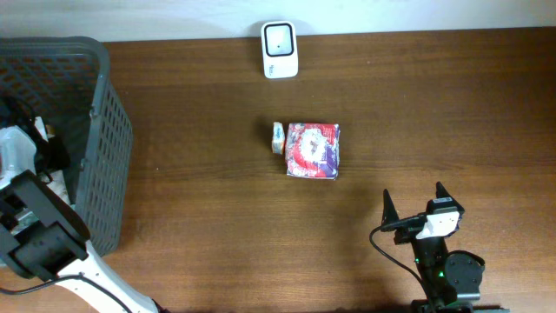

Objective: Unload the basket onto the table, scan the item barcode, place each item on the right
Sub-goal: 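Grasp the white bamboo-print tube in the basket with the left gripper, then place the white tube upright beside the floral bag, release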

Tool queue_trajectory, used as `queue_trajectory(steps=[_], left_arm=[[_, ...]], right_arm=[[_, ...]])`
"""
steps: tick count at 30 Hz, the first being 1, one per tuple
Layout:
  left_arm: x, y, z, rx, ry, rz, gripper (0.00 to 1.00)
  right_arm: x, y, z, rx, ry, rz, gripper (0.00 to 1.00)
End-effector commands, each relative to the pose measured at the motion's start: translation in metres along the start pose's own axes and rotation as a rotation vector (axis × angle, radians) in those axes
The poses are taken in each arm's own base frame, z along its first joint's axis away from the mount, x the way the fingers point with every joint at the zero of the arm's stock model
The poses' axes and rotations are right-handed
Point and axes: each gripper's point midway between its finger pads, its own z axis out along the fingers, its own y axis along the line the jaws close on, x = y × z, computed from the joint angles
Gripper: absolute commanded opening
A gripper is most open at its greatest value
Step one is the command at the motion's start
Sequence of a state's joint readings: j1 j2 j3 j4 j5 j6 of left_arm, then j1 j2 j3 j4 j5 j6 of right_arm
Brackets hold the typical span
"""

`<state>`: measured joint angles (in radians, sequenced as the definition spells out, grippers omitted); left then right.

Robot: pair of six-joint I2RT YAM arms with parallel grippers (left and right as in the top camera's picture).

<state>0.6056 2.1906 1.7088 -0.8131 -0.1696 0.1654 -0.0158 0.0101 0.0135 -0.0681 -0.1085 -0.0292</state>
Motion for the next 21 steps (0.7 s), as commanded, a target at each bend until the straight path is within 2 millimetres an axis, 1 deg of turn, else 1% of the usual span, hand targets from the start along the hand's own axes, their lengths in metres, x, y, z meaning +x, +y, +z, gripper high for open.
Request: queue_trajectory(steps=[1, 2, 3, 4, 5, 6, 7, 8, 9, 10, 11, 12, 13, 14, 15, 16, 17, 18, 19, 20, 21], left_arm=[[0.036, -0.008, 0.02, 0.047, 0.112, 0.001, 0.0], [0.03, -0.014, 0.013, 0.085, 0.09, -0.007, 0.0], [0.02, -0.022, 0.002, 0.139, 0.06, -0.04, 0.0], [0.004, -0.036, -0.021, 0.249, 0.007, -0.072, 0.0], [-0.013, -0.052, -0.054, 0.385, -0.059, -0.072, 0.0], [-0.031, -0.068, -0.096, 0.528, -0.139, -0.065, 0.0], [-0.044, -0.075, -0.134, 0.617, -0.213, -0.058, 0.0], [-0.053, -0.075, -0.172, 0.662, -0.274, -0.082, 0.0], [-0.056, -0.072, -0.204, 0.68, -0.326, -0.1, 0.0], [-0.056, -0.07, -0.233, 0.693, -0.378, -0.09, 0.0], [-0.052, -0.064, -0.283, 0.69, -0.49, -0.063, 0.0], [-0.049, -0.059, -0.316, 0.677, -0.572, -0.048, 0.0], [-0.042, -0.053, -0.354, 0.66, -0.671, -0.026, 0.0], [-0.035, -0.05, -0.381, 0.648, -0.739, -0.011, 0.0], [-0.023, -0.047, -0.414, 0.644, -0.81, -0.017, 0.0], [-0.017, -0.045, -0.429, 0.655, -0.833, -0.044, 0.0], [-0.006, -0.045, -0.45, 0.688, -0.855, -0.103, 0.0], [0.005, -0.053, -0.466, 0.757, -0.839, -0.174, 0.0], [0.017, -0.076, -0.479, 0.839, -0.809, -0.167, 0.0], [0.028, -0.11, -0.489, 0.919, -0.776, -0.078, 0.0], [0.04, -0.146, -0.489, 0.971, -0.714, 0.002, 0.0]], right_arm=[[0.003, 0.001, 0.0, -0.004, 0.005, 0.004, 0.99], [0.003, 0.001, 0.0, -0.004, 0.005, 0.004, 0.98], [0.003, 0.001, 0.0, -0.004, 0.005, 0.004, 0.99], [0.003, 0.001, 0.0, -0.004, 0.005, 0.004, 0.99], [0.003, 0.001, 0.0, -0.004, 0.005, 0.004, 0.99], [0.003, 0.001, 0.0, -0.004, 0.005, 0.004, 0.99], [0.003, 0.001, 0.0, -0.004, 0.005, 0.004, 0.99], [0.003, 0.001, 0.0, -0.004, 0.005, 0.004, 0.99], [0.003, 0.001, 0.0, -0.004, 0.005, 0.004, 0.99], [0.003, 0.001, 0.0, -0.004, 0.005, 0.004, 0.99], [0.003, 0.001, 0.0, -0.004, 0.005, 0.004, 0.99], [0.003, 0.001, 0.0, -0.004, 0.005, 0.004, 0.99], [0.003, 0.001, 0.0, -0.004, 0.005, 0.004, 0.99], [0.003, 0.001, 0.0, -0.004, 0.005, 0.004, 0.99], [0.003, 0.001, 0.0, -0.004, 0.005, 0.004, 0.99], [0.003, 0.001, 0.0, -0.004, 0.005, 0.004, 0.99], [0.003, 0.001, 0.0, -0.004, 0.005, 0.004, 0.99], [0.003, 0.001, 0.0, -0.004, 0.005, 0.004, 0.99], [0.003, 0.001, 0.0, -0.004, 0.005, 0.004, 0.99], [0.003, 0.001, 0.0, -0.004, 0.005, 0.004, 0.98], [0.003, 0.001, 0.0, -0.004, 0.005, 0.004, 0.99]])
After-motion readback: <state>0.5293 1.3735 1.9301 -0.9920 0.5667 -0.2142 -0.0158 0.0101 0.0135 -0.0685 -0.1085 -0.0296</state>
